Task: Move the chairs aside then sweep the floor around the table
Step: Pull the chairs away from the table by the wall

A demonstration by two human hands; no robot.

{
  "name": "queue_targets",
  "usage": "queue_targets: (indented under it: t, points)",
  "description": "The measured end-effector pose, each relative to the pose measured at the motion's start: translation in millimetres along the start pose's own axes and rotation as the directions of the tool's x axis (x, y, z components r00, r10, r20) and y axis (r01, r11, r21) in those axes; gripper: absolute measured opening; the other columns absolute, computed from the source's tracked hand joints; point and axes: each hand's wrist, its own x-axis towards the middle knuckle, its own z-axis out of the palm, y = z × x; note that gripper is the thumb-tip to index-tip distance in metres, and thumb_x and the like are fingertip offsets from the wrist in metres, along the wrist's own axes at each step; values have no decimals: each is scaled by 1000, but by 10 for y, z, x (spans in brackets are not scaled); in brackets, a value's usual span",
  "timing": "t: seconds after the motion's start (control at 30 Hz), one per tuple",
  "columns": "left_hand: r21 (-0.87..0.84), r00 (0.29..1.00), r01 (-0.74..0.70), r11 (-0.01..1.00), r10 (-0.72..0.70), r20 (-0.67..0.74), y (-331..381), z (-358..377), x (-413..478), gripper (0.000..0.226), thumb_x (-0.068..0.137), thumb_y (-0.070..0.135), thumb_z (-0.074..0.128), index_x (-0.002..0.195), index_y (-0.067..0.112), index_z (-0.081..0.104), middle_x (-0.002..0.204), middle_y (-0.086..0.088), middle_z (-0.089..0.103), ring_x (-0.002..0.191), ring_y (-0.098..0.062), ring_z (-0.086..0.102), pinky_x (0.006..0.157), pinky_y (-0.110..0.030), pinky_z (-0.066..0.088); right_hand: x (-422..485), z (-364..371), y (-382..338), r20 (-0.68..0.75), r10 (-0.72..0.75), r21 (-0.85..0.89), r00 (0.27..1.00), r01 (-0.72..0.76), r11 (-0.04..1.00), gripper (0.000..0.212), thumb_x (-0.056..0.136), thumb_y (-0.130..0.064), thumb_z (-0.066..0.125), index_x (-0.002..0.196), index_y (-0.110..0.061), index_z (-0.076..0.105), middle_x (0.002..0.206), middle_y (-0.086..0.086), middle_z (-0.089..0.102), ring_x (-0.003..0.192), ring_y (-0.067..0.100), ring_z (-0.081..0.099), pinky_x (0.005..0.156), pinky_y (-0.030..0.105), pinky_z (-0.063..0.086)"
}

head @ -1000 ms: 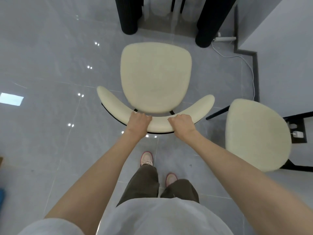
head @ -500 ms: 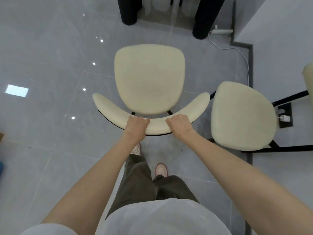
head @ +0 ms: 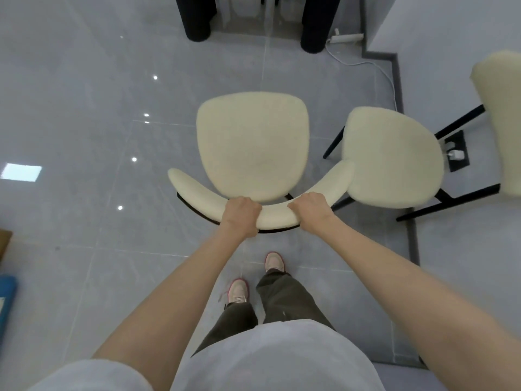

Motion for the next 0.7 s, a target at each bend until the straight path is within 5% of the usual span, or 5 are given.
queue_targets:
  t: [0.7]
  points:
    - [15, 976, -216, 976, 216, 32, 448, 503, -911, 37, 80, 37, 65, 112, 19, 63, 112, -6, 65, 105, -26, 60, 82, -30, 45, -1069, 615, -605, 116, 106, 100, 988, -117, 988, 37, 83, -13, 60, 118, -25, 63, 116, 1, 63, 110, 23, 59, 84, 30, 46]
